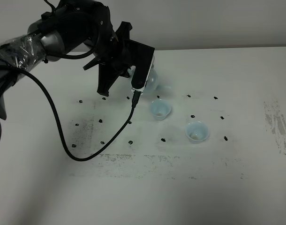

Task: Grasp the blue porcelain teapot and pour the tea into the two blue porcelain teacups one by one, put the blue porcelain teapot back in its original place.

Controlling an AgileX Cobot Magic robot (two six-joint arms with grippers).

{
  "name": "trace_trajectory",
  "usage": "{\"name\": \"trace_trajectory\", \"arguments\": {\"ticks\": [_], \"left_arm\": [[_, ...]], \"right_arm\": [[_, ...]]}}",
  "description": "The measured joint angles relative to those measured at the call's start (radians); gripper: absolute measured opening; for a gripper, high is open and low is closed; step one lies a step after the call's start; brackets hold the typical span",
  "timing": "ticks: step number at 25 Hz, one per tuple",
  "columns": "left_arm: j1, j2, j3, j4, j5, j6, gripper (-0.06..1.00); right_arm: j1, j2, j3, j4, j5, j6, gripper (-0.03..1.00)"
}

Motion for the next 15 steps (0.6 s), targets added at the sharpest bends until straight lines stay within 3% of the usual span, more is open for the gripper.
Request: {"name": "trace_trajectory", "arguments": {"ticks": [10,15], "left_arm": [[-0.022,0.000,0.000,-0.092,-0.148,0.166,0.04],[-0.029,0.000,0.000,-0.211,-0.200,0.285,0.04]], "right_arm": [[0.000,0.000,0.000,0.000,0.000,0.000,0.56],[0.000,0.000,0.000,0.000,0.000,0.000,0.56]]}}
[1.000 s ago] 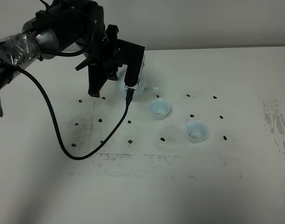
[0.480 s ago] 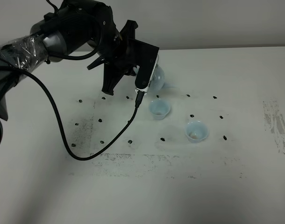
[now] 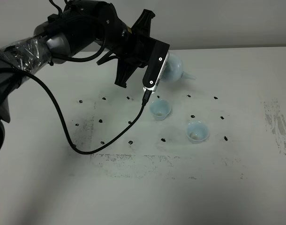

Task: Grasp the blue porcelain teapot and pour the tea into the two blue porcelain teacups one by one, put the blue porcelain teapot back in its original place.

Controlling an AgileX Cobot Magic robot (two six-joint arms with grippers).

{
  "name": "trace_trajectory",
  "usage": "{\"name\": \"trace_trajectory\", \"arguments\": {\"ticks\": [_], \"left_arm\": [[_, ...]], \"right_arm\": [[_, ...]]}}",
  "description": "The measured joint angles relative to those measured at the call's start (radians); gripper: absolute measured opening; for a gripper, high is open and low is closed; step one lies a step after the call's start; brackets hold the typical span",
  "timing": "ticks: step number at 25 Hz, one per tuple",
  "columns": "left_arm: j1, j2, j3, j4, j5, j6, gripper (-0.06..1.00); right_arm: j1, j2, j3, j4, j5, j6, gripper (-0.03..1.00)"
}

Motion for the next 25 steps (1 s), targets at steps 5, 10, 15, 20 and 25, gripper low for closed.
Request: {"name": "trace_trajectory", "arguments": {"ticks": [5,10,15,20,25], "left_arm": [[-0.030,0.000,0.000,-0.096,-0.026,0.113,0.04],[-0.037,0.014,0.000,-0.107,-0.042,0.166,0.04],[-0.044,0.042,0.000,-0.115,-0.065,0.228,0.04],[-0.056,0.072,0.000,-0.117,-0.067,0.271,0.04],[-0.059,0.076,0.000,-0.115,-0.071,0.279,0.04]], "right_arm": [[0.000,0.000,0.000,0.000,0.000,0.000,0.56],[0.000,0.000,0.000,0.000,0.000,0.000,0.56],[0.000,0.000,0.000,0.000,0.000,0.000,0.56],[0.000,0.000,0.000,0.000,0.000,0.000,0.56],[0.000,0.000,0.000,0.000,0.000,0.000,0.56]]}}
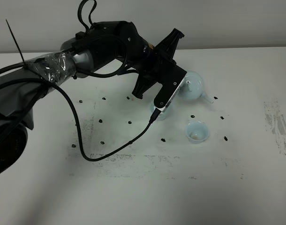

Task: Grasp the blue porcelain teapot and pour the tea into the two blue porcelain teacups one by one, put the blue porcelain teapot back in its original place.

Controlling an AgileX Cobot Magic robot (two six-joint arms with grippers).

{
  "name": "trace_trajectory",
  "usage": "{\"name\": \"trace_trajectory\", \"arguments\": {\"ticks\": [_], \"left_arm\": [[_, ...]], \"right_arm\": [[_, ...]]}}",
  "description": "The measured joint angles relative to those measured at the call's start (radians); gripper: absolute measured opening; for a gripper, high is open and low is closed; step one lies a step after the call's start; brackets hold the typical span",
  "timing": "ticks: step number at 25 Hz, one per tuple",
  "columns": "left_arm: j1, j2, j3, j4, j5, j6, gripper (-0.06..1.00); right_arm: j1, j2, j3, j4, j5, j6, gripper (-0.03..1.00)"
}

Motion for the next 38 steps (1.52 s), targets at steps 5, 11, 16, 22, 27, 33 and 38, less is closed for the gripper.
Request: {"name": "trace_trajectory", "arguments": {"ticks": [5,11,16,22,27,33,38], "left_arm": [[0.000,0.000,0.000,0.045,-0.001,0.001,0.04],[0.000,0.000,0.000,0.072,0.001,0.002,0.04],[0.000,0.000,0.000,0.073,0.037,0.002,0.04],[0.000,0.000,0.000,0.072,0.083,0.002,0.04],[0.000,-0.011,0.000,0.072,0.134,0.002,0.04],[-0.001,-0.036,0.000,0.085,0.172,0.002,0.04],[-0.001,-0.038,0.000,0.119,0.184,0.002,0.04]], "right_arm": [[0.000,0.000,0.000,0.000,0.000,0.000,0.56],[0.000,0.000,0.000,0.000,0.000,0.000,0.56],[0.000,0.000,0.000,0.000,0.000,0.000,0.56],[0.000,0.000,0.000,0.000,0.000,0.000,0.56],[0.000,0.000,0.000,0.000,0.000,0.000,0.56],[0.000,0.000,0.000,0.000,0.000,0.000,0.56],[0.000,0.000,0.000,0.000,0.000,0.000,0.56]]}}
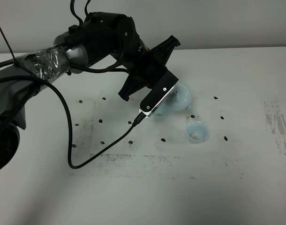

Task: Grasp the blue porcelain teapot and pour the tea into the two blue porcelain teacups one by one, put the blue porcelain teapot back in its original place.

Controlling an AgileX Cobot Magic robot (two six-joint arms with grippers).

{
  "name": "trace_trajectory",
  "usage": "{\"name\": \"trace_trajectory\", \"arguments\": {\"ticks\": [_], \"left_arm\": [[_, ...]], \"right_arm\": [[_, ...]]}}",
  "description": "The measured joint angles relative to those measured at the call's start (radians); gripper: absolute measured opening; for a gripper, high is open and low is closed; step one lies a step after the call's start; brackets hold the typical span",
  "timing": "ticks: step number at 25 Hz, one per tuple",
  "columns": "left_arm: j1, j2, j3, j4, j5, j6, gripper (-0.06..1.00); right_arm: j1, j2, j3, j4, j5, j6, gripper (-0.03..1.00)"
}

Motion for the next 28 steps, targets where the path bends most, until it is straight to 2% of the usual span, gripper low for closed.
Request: {"name": "trace_trajectory", "arguments": {"ticks": [5,11,23,28], "left_arm": [[-0.011,0.000,0.000,0.008,0.007,0.000,0.04],[-0.020,0.000,0.000,0.090,0.009,0.000,0.04],[-0.031,0.000,0.000,0.110,0.007,-0.001,0.04],[-0.040,0.000,0.000,0.144,-0.005,-0.003,0.04]], "right_arm": [[0.000,0.000,0.000,0.000,0.000,0.000,0.56],[0.000,0.000,0.000,0.000,0.000,0.000,0.56],[0.000,0.000,0.000,0.000,0.000,0.000,0.56],[0.000,0.000,0.000,0.000,0.000,0.000,0.56]]}}
